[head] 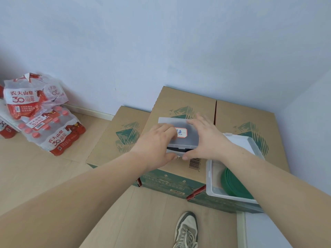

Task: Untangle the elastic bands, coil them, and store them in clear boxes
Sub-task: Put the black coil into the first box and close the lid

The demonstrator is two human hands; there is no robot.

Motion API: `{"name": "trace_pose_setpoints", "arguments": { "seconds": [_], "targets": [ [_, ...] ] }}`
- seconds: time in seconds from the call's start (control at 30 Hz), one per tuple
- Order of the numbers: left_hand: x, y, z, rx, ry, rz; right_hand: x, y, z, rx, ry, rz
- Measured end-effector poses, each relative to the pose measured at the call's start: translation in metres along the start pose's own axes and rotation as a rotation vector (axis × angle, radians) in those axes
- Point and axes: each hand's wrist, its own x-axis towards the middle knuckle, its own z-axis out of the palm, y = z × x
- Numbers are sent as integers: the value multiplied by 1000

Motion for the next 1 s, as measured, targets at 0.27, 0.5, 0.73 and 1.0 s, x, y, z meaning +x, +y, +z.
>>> {"name": "trace_pose_setpoints", "arguments": {
  "seconds": [0.27,0.5,0.73,1.0],
  "targets": [
    [-4,-12,-5,-143,77,-28,5,-1,-10,4,4,-46],
    [-2,-6,-29,-285,22,-192,8,-8,-22,247,-120,43],
    [23,0,-45,-249,1,-266,13,-5,-26,375,8,89],
    [42,-2,-49,-234,-28,-251,20,-1,-25,461,26,121]
  ]
}}
